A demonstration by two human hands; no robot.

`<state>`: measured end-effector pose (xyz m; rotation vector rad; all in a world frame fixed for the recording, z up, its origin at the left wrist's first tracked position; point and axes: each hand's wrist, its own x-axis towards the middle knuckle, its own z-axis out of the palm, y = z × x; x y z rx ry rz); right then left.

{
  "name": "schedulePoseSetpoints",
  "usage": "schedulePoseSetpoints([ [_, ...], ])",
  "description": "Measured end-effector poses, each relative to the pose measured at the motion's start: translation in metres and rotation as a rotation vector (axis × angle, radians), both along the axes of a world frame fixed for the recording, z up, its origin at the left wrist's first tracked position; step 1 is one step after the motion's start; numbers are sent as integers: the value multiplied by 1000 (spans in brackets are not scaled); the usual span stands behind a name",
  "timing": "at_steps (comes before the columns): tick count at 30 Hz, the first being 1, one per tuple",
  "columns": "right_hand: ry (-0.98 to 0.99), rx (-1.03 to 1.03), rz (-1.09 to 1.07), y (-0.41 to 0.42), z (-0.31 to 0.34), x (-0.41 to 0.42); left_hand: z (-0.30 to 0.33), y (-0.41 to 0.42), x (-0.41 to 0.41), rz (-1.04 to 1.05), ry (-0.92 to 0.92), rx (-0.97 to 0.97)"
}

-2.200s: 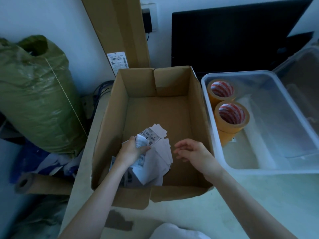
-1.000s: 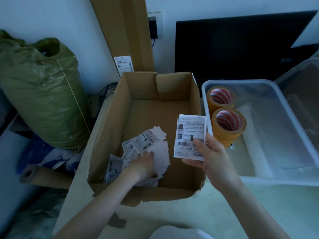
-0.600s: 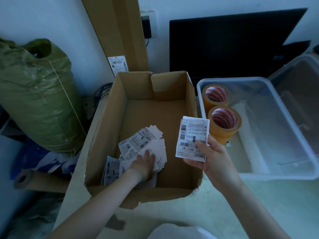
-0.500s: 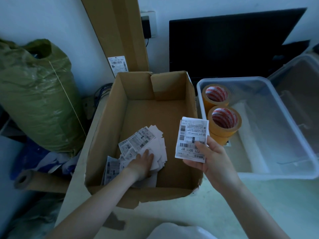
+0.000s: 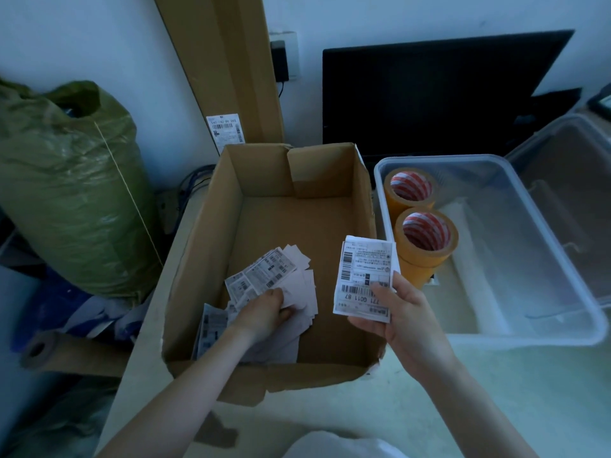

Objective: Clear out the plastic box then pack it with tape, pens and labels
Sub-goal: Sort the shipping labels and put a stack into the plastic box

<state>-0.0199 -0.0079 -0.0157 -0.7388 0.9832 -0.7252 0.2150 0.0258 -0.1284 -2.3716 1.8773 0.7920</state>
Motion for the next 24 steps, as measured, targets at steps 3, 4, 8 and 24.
schedulePoseSetpoints([
  [3, 5, 12, -5, 1, -1, -1, 1, -1, 5, 11, 68, 49],
  [4, 8, 15, -7, 2, -1, -1, 2, -1, 8, 27, 110, 86],
  [8, 17, 17, 8, 3, -2, 0, 7, 0, 20, 33, 246, 195],
  [24, 126, -138, 5, 0, 3, 4, 101, 16, 3, 756, 983, -415],
])
